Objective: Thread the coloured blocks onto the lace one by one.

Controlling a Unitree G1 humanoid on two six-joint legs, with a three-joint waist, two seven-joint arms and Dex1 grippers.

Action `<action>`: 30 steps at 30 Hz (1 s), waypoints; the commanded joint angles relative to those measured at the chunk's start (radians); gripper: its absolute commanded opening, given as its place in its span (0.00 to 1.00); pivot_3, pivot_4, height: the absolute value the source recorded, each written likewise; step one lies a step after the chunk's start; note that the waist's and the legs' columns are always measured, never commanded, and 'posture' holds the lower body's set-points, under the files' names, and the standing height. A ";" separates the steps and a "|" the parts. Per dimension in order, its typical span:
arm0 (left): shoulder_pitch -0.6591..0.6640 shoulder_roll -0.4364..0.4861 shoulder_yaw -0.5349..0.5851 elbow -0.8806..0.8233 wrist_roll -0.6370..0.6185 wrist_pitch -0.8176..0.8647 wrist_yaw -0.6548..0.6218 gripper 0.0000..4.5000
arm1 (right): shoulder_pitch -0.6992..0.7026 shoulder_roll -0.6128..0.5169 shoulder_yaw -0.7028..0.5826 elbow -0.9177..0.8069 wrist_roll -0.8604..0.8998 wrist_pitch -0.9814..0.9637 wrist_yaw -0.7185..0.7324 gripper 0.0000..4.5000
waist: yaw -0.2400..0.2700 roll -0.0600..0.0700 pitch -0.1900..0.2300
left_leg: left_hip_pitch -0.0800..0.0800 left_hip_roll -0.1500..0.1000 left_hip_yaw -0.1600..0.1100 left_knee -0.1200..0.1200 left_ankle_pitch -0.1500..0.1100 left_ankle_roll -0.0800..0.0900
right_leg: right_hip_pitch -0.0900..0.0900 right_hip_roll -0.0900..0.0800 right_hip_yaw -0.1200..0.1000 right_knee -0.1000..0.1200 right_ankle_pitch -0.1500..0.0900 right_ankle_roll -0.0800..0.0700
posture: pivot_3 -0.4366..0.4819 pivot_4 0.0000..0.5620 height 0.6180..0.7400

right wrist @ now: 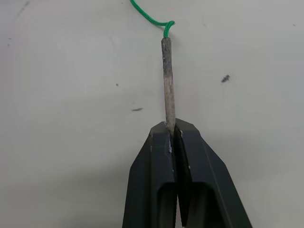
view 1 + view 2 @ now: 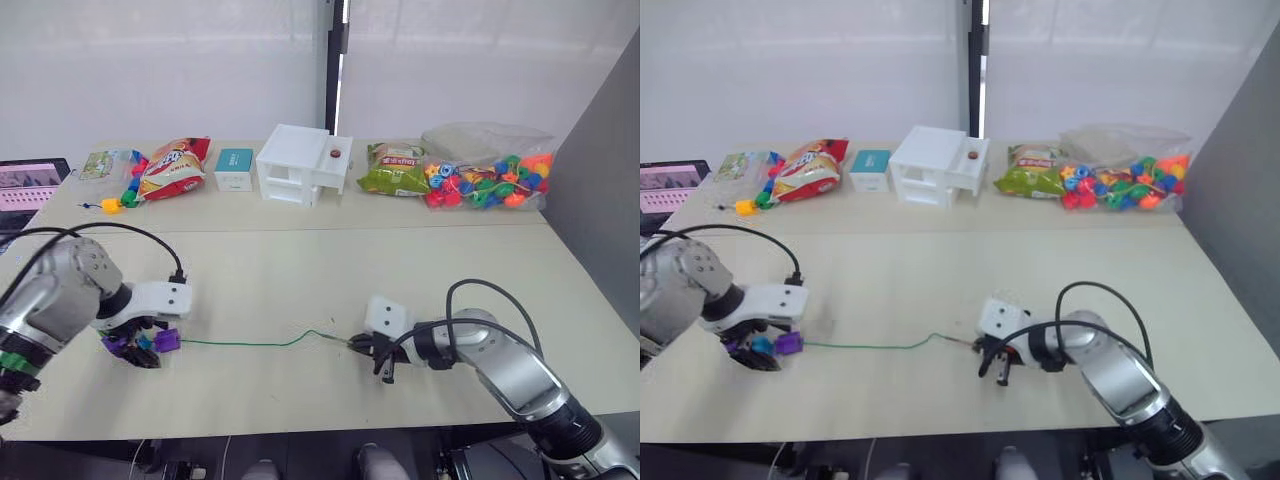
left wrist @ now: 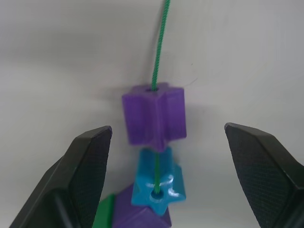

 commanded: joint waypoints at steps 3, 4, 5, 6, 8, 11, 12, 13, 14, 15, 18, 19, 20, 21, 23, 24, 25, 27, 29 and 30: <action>0.040 -0.038 -0.005 -0.031 0.057 0.021 0.058 0.89 | 0.010 -0.019 -0.014 -0.060 0.011 0.026 -0.005 0.00 | 0.003 0.000 0.000 | 0.001 0.000 0.000 0.000 0.000 0.000 | 0.000 0.000 0.000 0.000 0.000 0.000 | 0.48 0.27 1.00; 0.050 -0.043 -0.007 -0.029 0.065 0.021 0.069 0.89 | 0.010 -0.021 -0.016 -0.063 0.013 0.029 -0.005 0.00 | 0.003 0.001 0.000 | 0.001 0.000 0.000 0.000 0.000 0.000 | 0.001 -0.001 0.000 0.000 0.000 0.000 | 0.48 0.27 1.00; 0.063 -0.049 -0.008 -0.030 0.068 0.031 0.074 0.89 | 0.010 -0.025 -0.019 -0.069 0.016 0.033 -0.004 0.00 | 0.004 0.001 0.000 | 0.001 0.000 0.000 0.000 0.000 0.000 | 0.001 -0.001 0.000 0.000 0.000 0.000 | 0.48 0.27 1.00; 0.073 -0.055 -0.009 -0.028 0.071 0.034 0.079 0.83 | 0.008 -0.027 -0.022 -0.071 0.018 0.037 -0.003 0.00 | 0.005 0.003 -0.001 | 0.001 0.000 0.000 0.000 0.000 0.000 | 0.001 -0.001 0.000 0.000 0.000 0.000 | 0.48 0.27 1.00; 0.087 -0.068 -0.005 -0.032 0.069 0.049 0.081 0.71 | 0.005 -0.033 -0.024 -0.076 0.023 0.044 -0.002 0.00 | 0.004 0.004 -0.002 | 0.003 0.000 0.000 0.000 0.000 0.000 | 0.003 -0.001 0.000 0.000 0.000 0.000 | 0.48 0.27 1.00; 0.098 -0.078 0.004 -0.048 0.068 0.066 0.071 0.49 | 0.006 -0.039 -0.027 -0.080 0.025 0.047 -0.002 0.00 | 0.001 0.005 -0.003 | 0.003 0.000 0.000 0.000 0.000 0.000 | 0.003 0.000 0.000 0.000 0.000 0.000 | 0.48 0.27 1.00; 0.100 -0.083 0.005 -0.052 0.070 0.068 0.073 0.41 | 0.007 -0.043 -0.027 -0.081 0.026 0.048 -0.001 0.00 | -0.001 0.005 -0.003 | 0.003 0.000 0.000 0.000 0.000 0.000 | 0.003 0.000 0.000 0.000 0.000 0.000 | 0.48 0.27 1.00; 0.101 -0.089 0.005 -0.053 0.074 0.069 0.077 0.35 | 0.010 -0.047 -0.029 -0.084 0.027 0.049 0.000 0.00 | -0.001 0.006 -0.003 | 0.003 0.000 0.000 0.000 0.000 0.000 | 0.003 0.000 0.000 0.001 0.000 0.000 | 0.48 0.27 1.00; 0.102 -0.093 0.005 -0.055 0.076 0.071 0.080 0.31 | 0.012 -0.051 -0.032 -0.087 0.030 0.050 0.001 0.00 | 0.000 0.007 -0.004 | 0.003 0.000 0.000 0.000 0.000 0.000 | 0.003 0.000 0.000 0.001 0.000 0.000 | 0.48 0.27 1.00; 0.106 -0.095 0.006 -0.052 0.080 0.068 0.083 0.31 | 0.016 -0.055 -0.034 -0.088 0.032 0.051 0.003 0.00 | 0.001 0.008 -0.005 | 0.003 0.000 0.000 0.000 0.000 0.000 | 0.003 0.000 0.000 0.001 0.000 0.000 | 0.48 0.27 1.00; 0.122 -0.086 0.014 -0.032 0.093 0.040 0.089 0.31 | 0.038 -0.078 -0.063 -0.075 0.039 0.038 0.010 0.00 | 0.002 0.009 -0.005 | 0.003 -0.001 0.000 0.000 0.000 0.000 | 0.003 -0.001 0.000 0.001 0.000 0.000 | 0.48 0.27 1.00; 0.128 -0.079 0.017 -0.027 0.096 0.030 0.090 0.31 | 0.053 -0.094 -0.086 -0.068 0.043 0.030 0.014 0.00 | 0.003 0.009 -0.005 | 0.003 -0.001 0.000 0.000 0.000 0.000 | 0.003 -0.001 0.000 0.000 0.000 0.000 | 0.48 0.27 1.00; 0.134 -0.073 0.021 -0.022 0.099 0.019 0.091 0.31 | 0.071 -0.111 -0.112 -0.060 0.049 0.026 0.015 0.00 | 0.003 0.009 -0.005 | 0.003 -0.001 0.000 0.000 0.000 0.000 | 0.003 -0.001 0.000 0.000 0.000 0.000 | 0.48 0.27 1.00; 0.140 -0.067 0.025 -0.016 0.102 0.007 0.092 0.31 | 0.090 -0.130 -0.140 -0.053 0.056 0.020 0.017 0.00 | 0.002 0.009 -0.005 | 0.003 -0.001 0.000 0.000 0.000 0.000 | 0.003 -0.001 0.000 0.000 0.000 0.000 | 0.48 0.27 1.00; 0.152 -0.058 0.036 -0.001 0.107 -0.016 0.098 0.31 | 0.134 -0.164 -0.194 -0.041 0.070 0.007 0.020 0.00 | 0.000 0.009 -0.005 | 0.003 -0.001 0.001 0.000 0.000 0.000 | 0.003 -0.001 0.000 0.000 0.000 0.000 | 0.48 0.27 1.00; 0.156 -0.054 0.041 0.007 0.111 -0.025 0.102 0.31 | 0.167 -0.185 -0.225 -0.035 0.073 -0.002 0.022 0.00 | -0.002 0.009 -0.005 | 0.003 0.000 0.001 0.000 0.000 0.000 | 0.003 -0.001 0.001 0.000 0.000 0.000 | 0.48 0.27 1.00; 0.159 -0.051 0.045 0.015 0.113 -0.033 0.105 0.31 | 0.197 -0.203 -0.251 -0.029 0.076 -0.010 0.024 0.00 | -0.003 0.010 -0.006 | 0.004 0.000 0.001 -0.001 0.000 0.001 | 0.003 0.000 0.001 0.000 0.000 0.000 | 0.48 0.27 1.00; 0.163 -0.046 0.052 0.030 0.119 -0.052 0.109 0.31 | 0.244 -0.229 -0.287 -0.020 0.078 -0.027 0.029 0.00 | -0.008 0.011 -0.006 | 0.004 0.000 0.001 -0.001 0.000 0.001 | 0.003 0.000 0.001 0.001 0.000 0.000 | 0.48 0.27 1.00; 0.163 -0.045 0.057 0.048 0.124 -0.072 0.118 0.31 | 0.270 -0.241 -0.301 -0.016 0.080 -0.039 0.027 0.00 | -0.014 0.012 -0.007 | 0.004 0.000 0.002 -0.002 -0.001 0.001 | 0.006 0.000 0.002 0.000 0.000 0.000 | 0.48 0.27 1.00; 0.162 -0.046 0.059 0.055 0.127 -0.079 0.123 0.31 | 0.278 -0.243 -0.306 -0.016 0.083 -0.043 0.027 0.00 | -0.018 0.012 -0.007 | 0.004 0.000 0.002 -0.002 -0.001 0.001 | 0.006 0.000 0.002 0.000 -0.001 0.000 | 0.48 0.27 1.00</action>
